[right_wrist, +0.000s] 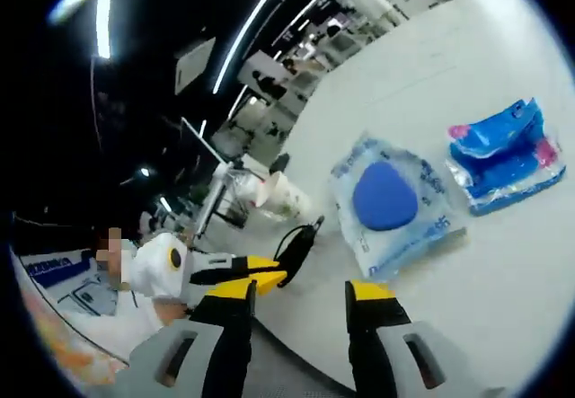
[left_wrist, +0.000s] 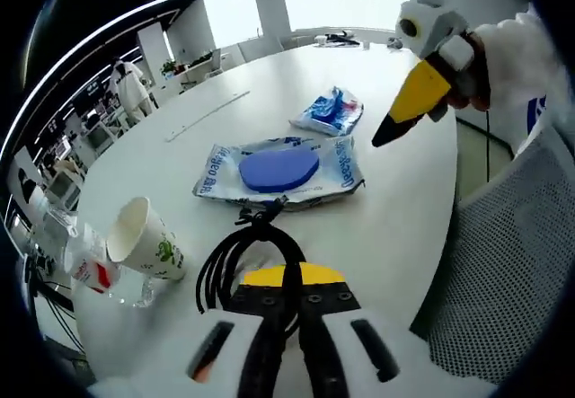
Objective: Arrange the tabletop items into an orderly group along one side of the table until the central work area is clear of visible clutter.
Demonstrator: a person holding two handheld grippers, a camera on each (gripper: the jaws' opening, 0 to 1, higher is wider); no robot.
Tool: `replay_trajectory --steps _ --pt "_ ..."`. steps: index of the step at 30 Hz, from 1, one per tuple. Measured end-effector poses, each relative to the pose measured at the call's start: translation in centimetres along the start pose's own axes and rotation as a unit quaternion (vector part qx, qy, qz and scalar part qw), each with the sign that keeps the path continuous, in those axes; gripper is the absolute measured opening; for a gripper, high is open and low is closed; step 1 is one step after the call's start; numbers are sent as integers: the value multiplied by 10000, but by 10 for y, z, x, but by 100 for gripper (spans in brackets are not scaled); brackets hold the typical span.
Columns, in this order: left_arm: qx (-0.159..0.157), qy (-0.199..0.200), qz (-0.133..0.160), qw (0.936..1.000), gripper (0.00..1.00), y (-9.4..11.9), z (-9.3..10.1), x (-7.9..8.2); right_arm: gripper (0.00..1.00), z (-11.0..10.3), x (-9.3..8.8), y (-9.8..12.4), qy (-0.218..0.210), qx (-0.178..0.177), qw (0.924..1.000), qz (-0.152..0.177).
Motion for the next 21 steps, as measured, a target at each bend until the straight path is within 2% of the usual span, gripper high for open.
replay_trajectory --steps 3,5,12,14,16,17,18,19,21 --pt "79 -117 53 9999 0 7 3 4 53 -8 -1 -16 -44 17 9999 -138" --pt "163 -206 106 9996 0 12 6 9 55 -21 -1 -26 -132 114 9996 -217" --pt "308 -474 255 9981 0 20 20 24 62 -51 6 -50 -643 208 9971 -343" --pt "310 -634 249 9972 0 19 26 28 57 -51 8 -55 -633 74 9973 -367" --pt "320 -965 215 9946 0 18 34 35 43 -45 7 -60 -530 -146 9972 -512" --pt "335 -958 194 9946 0 18 36 36 34 -36 5 -60 -284 -482 9969 -549" --pt "345 -962 197 9946 0 18 37 38 23 -33 4 -60 -175 -555 9967 -561" --pt "299 -874 166 9956 0 17 39 36 21 -37 6 -59 -299 -323 9977 -519" --pt "276 -731 338 9964 0 16 40 37 12 -33 10 -55 -701 -277 9961 -462"
Point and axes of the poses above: the point that each gripper's makers call its tool centre point, and the gripper's own axes: y roughly backward along the fingers, z roughly to its right, x roughly out of its top, the point moved 6 cm from there along y, roughly backward along the fingers, and after that the axes turned 15 degrees about -x, right-handed, at the moved point
